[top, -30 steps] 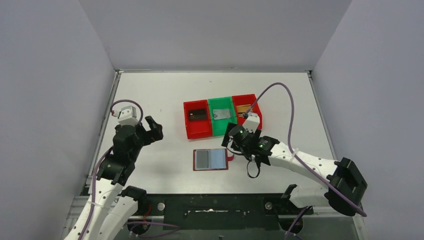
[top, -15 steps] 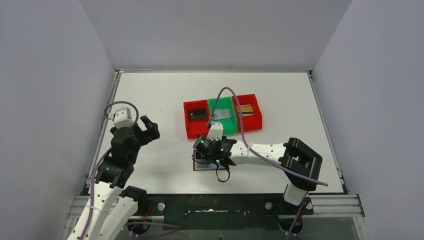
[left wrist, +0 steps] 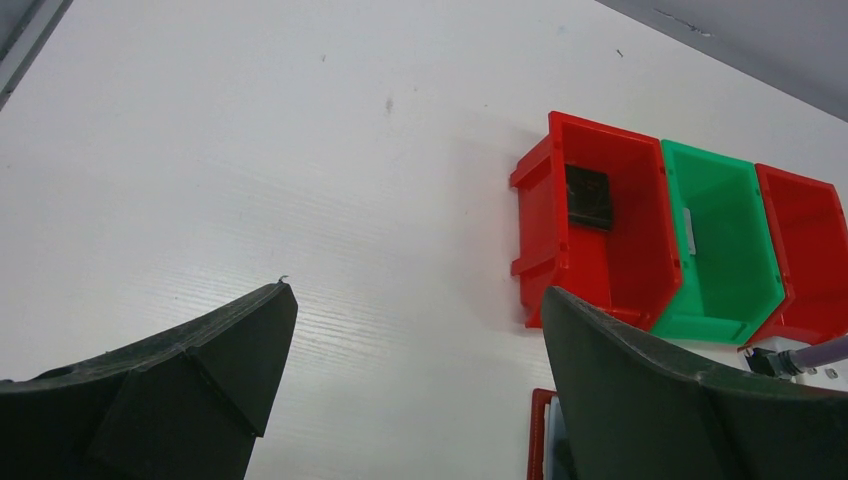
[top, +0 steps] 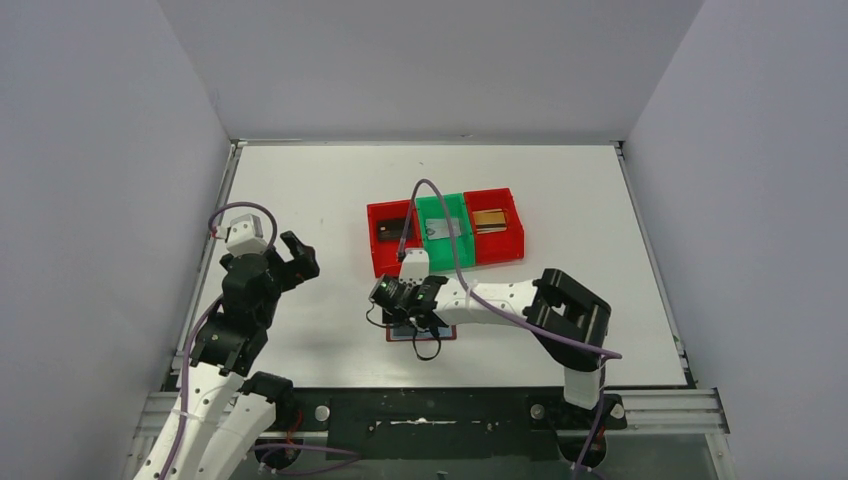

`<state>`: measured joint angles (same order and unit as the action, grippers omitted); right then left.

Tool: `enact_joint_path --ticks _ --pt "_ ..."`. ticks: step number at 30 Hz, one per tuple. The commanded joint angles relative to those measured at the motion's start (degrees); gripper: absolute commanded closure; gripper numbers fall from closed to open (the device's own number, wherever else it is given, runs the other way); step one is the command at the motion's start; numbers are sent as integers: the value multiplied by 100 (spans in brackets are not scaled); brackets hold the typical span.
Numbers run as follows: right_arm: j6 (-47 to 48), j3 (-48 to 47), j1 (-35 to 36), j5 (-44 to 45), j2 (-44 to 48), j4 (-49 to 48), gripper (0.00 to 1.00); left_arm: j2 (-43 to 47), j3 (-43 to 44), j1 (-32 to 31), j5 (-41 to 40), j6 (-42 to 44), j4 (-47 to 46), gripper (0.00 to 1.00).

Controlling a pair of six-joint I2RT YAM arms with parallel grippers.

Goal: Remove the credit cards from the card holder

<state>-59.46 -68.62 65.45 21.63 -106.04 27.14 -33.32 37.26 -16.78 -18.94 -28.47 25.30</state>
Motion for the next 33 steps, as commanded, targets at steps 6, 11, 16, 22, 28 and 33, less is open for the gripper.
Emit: enact_joint_path --ticks 6,11,16,22,28,33 --pt "-121 -421 144 291 -438 427 39 28 63 24 -49 -18 -139 4" --pt "-313 -531 152 424 -663 814 49 32 63 20 -42 -21 -131 4" --pt "-350 -366 131 451 -479 677 61 24 63 23 -7 -18 -139 4" --pt "-160 -114 3 119 -304 162 84 -70 63 22 114 -1 -157 4" --pt "-96 89 -58 -135 -162 -185 100 -181 63 23 266 25 -196 4" --pt "-36 679 -258 -515 272 -1019 100 -337 63 19 562 35 -235 4"
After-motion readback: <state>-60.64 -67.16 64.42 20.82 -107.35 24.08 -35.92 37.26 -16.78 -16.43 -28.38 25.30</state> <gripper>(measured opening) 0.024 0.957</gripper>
